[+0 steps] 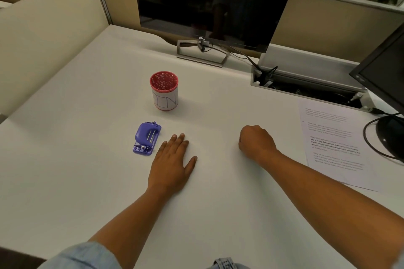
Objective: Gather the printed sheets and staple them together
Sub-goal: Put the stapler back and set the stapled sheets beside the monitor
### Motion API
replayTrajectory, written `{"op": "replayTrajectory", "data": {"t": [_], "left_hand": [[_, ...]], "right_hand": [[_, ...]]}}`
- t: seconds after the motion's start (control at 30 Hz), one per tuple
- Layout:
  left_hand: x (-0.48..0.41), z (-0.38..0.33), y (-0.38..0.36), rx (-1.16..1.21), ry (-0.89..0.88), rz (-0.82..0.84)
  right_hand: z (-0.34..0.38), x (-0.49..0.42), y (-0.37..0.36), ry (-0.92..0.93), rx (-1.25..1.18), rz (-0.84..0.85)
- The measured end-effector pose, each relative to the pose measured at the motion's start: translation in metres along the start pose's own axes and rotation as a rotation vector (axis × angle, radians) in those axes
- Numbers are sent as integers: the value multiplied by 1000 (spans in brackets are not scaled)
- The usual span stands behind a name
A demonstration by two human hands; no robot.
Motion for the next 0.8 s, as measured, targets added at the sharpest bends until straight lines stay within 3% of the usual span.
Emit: {"op": "replayTrajectory", "data": {"t": [0.27,0.43,0.57,0.67,0.8], "left_hand": [[1,-1,1,-3,4,12],[1,-1,0,-9,3,18],[0,1,-1,-19,2,18],[0,1,-1,-15,0,14],[-1,0,0,-14,-2,19]], "right_hand": [[5,-9,-6,-14,32,17],[-28,-16,-16,-246,-520,140],[-54,-18,-17,-424,-1035,112],[-52,-24,-4,-414,-1156,86],[-25,-40,20,-271,-1136,58]]}}
Point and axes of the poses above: each hand's wrist, its own x-axis away from the middle knuckle, its own y-axis out of the back of the hand, z = x × y, the point moved 9 cm from there along -x, towards the middle knuckle, and after that the axes turned 9 degrees about x, right-handed, at the moved point
